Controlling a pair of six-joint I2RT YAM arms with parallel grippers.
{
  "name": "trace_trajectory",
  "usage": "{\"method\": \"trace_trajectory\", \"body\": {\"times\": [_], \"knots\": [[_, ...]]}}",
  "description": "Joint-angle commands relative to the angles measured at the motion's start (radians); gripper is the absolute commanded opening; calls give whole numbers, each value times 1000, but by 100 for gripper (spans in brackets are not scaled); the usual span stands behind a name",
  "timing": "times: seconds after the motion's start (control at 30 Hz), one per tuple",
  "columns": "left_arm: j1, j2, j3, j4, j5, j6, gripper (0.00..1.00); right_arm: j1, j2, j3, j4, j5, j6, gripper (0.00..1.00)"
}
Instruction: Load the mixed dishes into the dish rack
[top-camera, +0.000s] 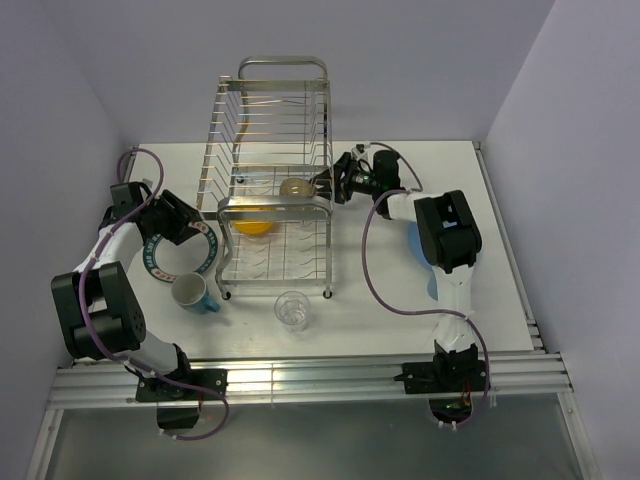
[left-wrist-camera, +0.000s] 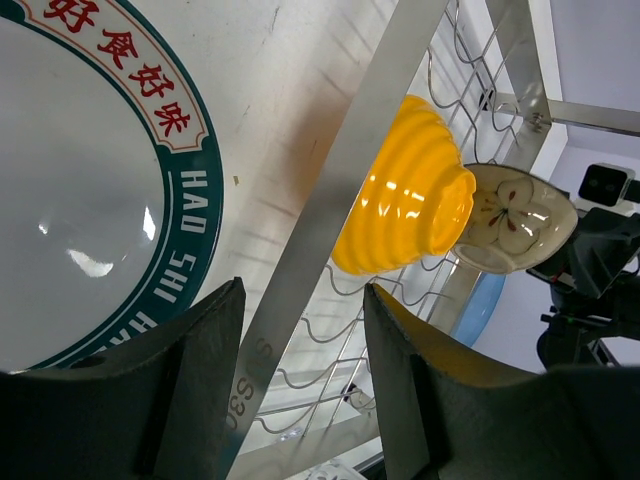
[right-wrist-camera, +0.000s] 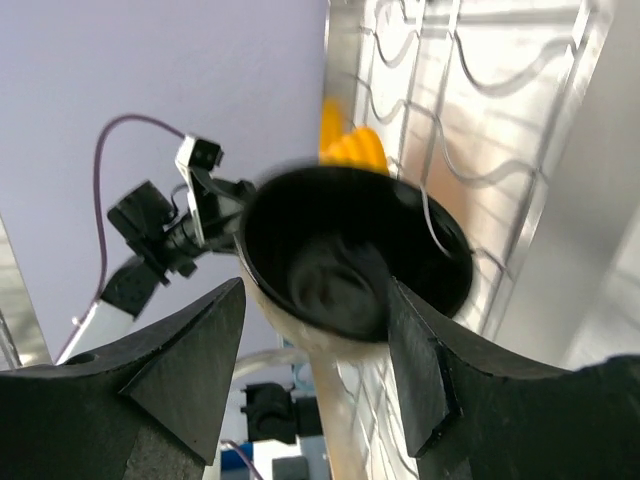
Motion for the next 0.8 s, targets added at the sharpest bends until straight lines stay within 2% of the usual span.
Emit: {"method": "trace_trajectory", "body": {"times": [0.0,0.13,0.17,0.27,0.57,0.63,0.77], "knots": [[1,-17,34,7,15,25,57,8,-1,118,-137,13,-61,66],[1,-24,23,12,22,19,57,8,19,206,-335,39,-146,66],[2,-26,23,14,24,19,57,7,28,245,-444,51,-169,66],[1,-27,29,6,22,24,57,2,36,272,-543,106,-229,66],[1,-40,16,-12,22,34,57,-47,-71,125,-446,163,-247,66],[2,-50,17,-19,15,40,58,-62,-116,114,-470,180,-266,67],[4,-57,22,-22,19,34,58,-81,-169,143,-650,202,-374,67]]}}
